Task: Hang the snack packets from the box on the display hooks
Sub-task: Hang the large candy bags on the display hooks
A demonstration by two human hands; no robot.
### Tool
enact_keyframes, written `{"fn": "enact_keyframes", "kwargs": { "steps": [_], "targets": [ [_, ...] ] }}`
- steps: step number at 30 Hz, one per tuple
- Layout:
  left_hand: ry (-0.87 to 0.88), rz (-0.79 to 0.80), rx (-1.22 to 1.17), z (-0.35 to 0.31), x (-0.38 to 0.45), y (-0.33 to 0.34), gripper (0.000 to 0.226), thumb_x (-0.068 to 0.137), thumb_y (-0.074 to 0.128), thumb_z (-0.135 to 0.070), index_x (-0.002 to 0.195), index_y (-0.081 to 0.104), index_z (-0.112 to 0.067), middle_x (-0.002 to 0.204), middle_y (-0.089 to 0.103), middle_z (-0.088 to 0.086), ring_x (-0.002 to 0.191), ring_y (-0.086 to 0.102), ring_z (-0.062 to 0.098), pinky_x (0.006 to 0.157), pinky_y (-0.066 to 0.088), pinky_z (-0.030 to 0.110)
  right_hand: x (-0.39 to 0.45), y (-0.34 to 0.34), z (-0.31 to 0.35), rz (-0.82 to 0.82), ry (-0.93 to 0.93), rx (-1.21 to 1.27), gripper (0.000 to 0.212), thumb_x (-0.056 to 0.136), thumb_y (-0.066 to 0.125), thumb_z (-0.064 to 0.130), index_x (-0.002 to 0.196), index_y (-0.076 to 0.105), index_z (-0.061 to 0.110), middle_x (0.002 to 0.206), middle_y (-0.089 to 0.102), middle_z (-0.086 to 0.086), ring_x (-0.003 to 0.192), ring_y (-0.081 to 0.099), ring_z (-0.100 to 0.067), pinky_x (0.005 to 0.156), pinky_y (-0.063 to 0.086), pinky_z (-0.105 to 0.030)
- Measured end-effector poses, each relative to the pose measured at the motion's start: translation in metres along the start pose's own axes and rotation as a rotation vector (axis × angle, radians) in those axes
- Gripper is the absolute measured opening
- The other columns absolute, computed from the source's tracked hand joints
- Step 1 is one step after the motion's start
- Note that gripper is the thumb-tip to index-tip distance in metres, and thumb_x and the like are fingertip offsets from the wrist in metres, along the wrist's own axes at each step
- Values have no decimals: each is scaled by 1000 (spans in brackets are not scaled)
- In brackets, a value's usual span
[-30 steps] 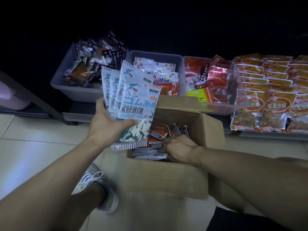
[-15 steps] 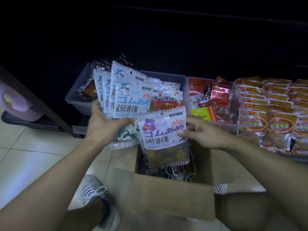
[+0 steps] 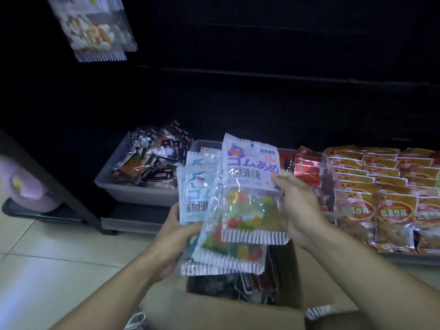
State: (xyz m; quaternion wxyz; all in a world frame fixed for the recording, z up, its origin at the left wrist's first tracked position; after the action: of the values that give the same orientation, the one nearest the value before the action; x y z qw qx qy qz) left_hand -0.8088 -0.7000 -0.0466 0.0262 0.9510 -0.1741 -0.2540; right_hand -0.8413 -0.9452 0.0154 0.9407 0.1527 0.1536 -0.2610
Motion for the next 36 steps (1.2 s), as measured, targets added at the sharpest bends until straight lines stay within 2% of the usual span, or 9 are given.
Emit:
{"fn": "enact_keyframes", "kwargs": {
  "steps": [3,8,12,16,19,23,26,32,36],
  "targets": [
    [-45,-4,-57,5,2,6,108,50,102,-20,142,45,-25,118,80,7,104,79,32,89,62,58,-7,8,-17,2,86,7,19,108,57,18,115,70,7,110,80,-13,89,75,-29,81,63,-48],
    [-52,-58,-52,9,0,13,99,47,98,-30,132,48,-27,112,81,8,101,80,35,92,61,61,-4,9,-32,-58,121,-8,18,106,62,22,114,72,10,103,79,-10,91,70,-30,98,55,-60],
    [-47,-91,-60,6,-3,21,89,56,92,-42,131,45,-31,110,82,8,97,80,33,97,59,60,-3,16,-43,-44,219,13,17,107,59,22,102,70,10,72,76,-5,55,70,-19,57,63,-39],
    [-6,-176,9,-10,-12,25,92,75,67,-87,147,41,-36,128,72,-7,114,73,21,94,58,44,-2,16,-40,-63,183,8,20,109,56,22,96,65,10,60,73,0,45,68,-13,39,55,-26],
    [11,-171,143,-22,-18,32,117,58,49,-101,155,33,-38,134,66,-5,122,67,27,106,53,49,-3,13,-36,-75,172,0,20,109,55,24,107,66,8,68,75,-3,50,71,-15,42,54,-25],
    [30,-138,93,-33,-19,36,107,58,62,-86,147,35,-33,121,75,-1,96,74,15,77,59,35,-5,7,-33,-112,196,-9,21,107,59,27,112,69,9,94,78,-13,71,71,-27,65,61,-37],
    [9,-127,31,-31,-14,36,130,41,74,-100,152,29,-49,138,70,2,114,74,28,95,59,57,-7,5,-28,-139,207,24,18,107,60,26,108,69,11,94,77,-11,71,69,-27,53,61,-34],
    [47,-168,61,-46,-20,32,42,98,57,-60,125,28,-46,91,57,-22,71,60,-2,54,51,30,-12,14,-22,-136,207,54,34,104,62,37,118,70,7,116,77,-19,106,75,-42,72,64,-48],
    [95,-229,102,-52,-21,27,50,96,54,-70,135,33,-46,116,63,-16,94,63,5,90,56,44,-15,23,-19,-84,166,85,41,96,70,44,125,69,15,120,77,-13,101,78,-35,62,65,-43]
  ]
}}
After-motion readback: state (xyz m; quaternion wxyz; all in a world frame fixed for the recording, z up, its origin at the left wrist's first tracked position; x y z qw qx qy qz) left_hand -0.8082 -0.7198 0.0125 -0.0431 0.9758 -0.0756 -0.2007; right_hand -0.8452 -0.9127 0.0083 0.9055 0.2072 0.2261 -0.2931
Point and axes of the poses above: each hand's wrist, its own x-axis towards the middle knuckle, its own y-axis out of the palm, z = x × y, the point moved 10 cm from there along x, towards the middle knuckle
